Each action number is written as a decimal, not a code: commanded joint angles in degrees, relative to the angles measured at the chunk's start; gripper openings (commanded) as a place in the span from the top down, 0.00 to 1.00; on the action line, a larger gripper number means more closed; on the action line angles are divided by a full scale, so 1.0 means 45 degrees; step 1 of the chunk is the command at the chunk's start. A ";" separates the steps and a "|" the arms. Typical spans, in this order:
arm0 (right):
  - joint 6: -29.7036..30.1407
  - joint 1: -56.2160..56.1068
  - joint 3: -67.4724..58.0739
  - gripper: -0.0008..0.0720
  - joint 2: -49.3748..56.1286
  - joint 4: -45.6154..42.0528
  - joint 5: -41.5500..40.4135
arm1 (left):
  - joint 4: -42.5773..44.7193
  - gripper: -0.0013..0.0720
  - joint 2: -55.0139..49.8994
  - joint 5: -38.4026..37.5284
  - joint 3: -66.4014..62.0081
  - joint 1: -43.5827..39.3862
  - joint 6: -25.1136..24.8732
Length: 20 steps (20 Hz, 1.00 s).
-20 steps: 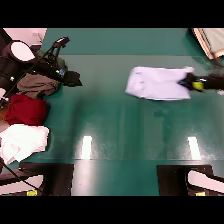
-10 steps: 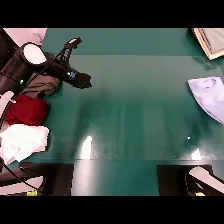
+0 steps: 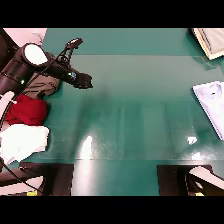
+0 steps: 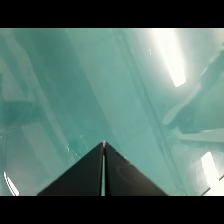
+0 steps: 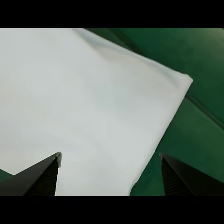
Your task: Fold the shirts.
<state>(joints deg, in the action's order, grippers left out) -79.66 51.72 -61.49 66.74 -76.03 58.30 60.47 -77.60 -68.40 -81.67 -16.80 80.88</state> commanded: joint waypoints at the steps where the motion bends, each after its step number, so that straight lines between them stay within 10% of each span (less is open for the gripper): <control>1: -0.0865 -0.0500 -0.1243 0.03 -0.0151 0.0976 0.0719 | 0.0000 0.95 0.0010 -0.0053 0.0000 0.0000 -0.0068; 4: -0.0855 -0.2584 -0.1389 0.23 -0.0704 0.3308 0.0947 | -0.0005 0.95 0.0010 0.0005 0.0000 0.0000 -0.0068; 12: -0.0850 -0.9374 -0.1389 0.27 -0.1472 0.3201 0.0607 | -0.0010 0.95 0.0010 -0.0219 0.0000 0.0000 -0.0063; 14: -0.0845 -1.0219 -0.1389 0.93 -0.1452 0.3211 0.0617 | -0.0010 0.95 0.0010 -0.0219 0.0000 0.0000 -0.0063; 20: -0.0850 -1.1181 -0.1389 0.97 -0.1447 0.3225 0.0777 | -0.0010 0.95 0.0010 -0.0219 0.0000 0.0000 -0.0063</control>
<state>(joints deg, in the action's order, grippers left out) -83.46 3.62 -67.70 60.27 -61.69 61.19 60.40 -77.60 -69.41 -81.67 -16.78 80.60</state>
